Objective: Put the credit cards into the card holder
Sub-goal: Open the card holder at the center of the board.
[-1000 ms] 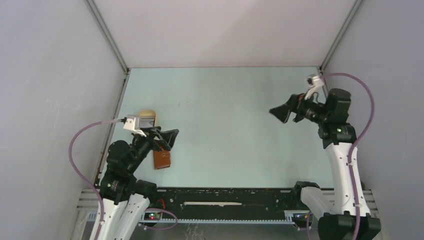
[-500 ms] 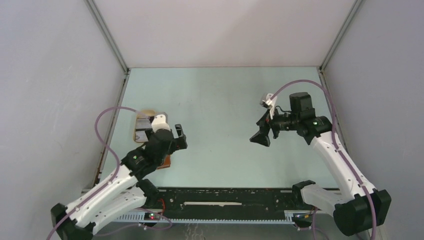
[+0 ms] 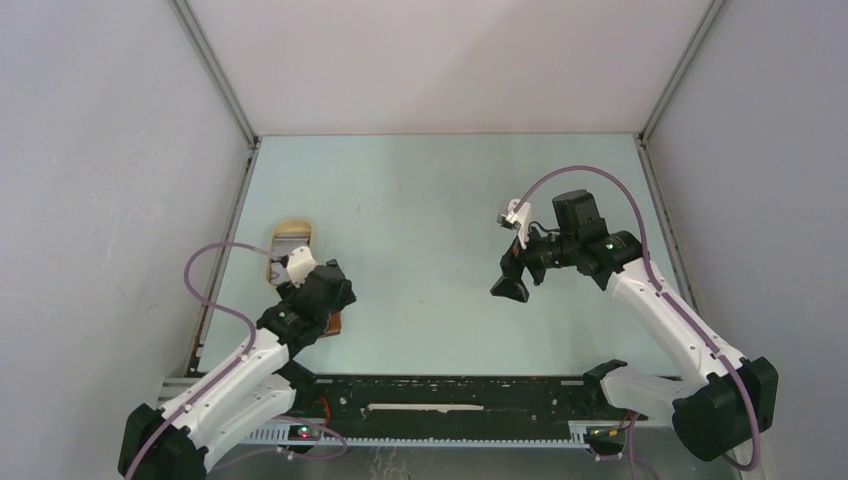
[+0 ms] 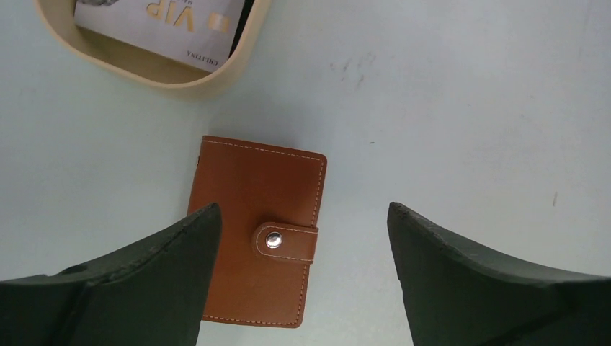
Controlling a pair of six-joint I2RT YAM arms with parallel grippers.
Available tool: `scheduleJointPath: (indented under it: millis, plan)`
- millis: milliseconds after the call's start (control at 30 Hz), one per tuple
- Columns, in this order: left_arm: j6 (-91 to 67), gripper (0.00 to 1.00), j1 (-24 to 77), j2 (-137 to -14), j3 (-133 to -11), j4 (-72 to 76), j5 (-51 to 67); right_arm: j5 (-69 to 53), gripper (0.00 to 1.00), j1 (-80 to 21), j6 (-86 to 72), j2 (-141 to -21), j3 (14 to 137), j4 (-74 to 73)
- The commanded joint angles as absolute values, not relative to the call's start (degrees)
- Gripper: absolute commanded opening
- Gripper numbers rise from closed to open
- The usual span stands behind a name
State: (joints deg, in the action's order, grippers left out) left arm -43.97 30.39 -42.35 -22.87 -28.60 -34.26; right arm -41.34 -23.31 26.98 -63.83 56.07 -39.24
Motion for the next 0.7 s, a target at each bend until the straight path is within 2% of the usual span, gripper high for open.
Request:
scheduleJointPath:
  millis: [0, 167, 500, 667]
  plan:
    - [-49.12, 0.93, 29.45, -46.22, -23.37, -29.20, -37.27, -40.34, 1.00, -24.23, 27.88, -64.74, 56.49, -38.89]
    - [-49.84, 1.00, 26.72, -53.62, -23.90, -27.66, -36.32, -40.34, 1.00, -24.26, 27.82, -65.21, 56.51, -38.98]
    - [-54.31, 0.98, 23.30, -58.38, -24.91, -27.92, -32.83, -41.20, 1.00, -24.33, 27.72, -65.31, 56.52, -39.05]
    - [-53.82, 0.94, 23.29, -61.09, -24.89, -26.63, -29.38, -41.56, 1.00, -24.30, 27.62, -64.66, 56.54, -39.08]
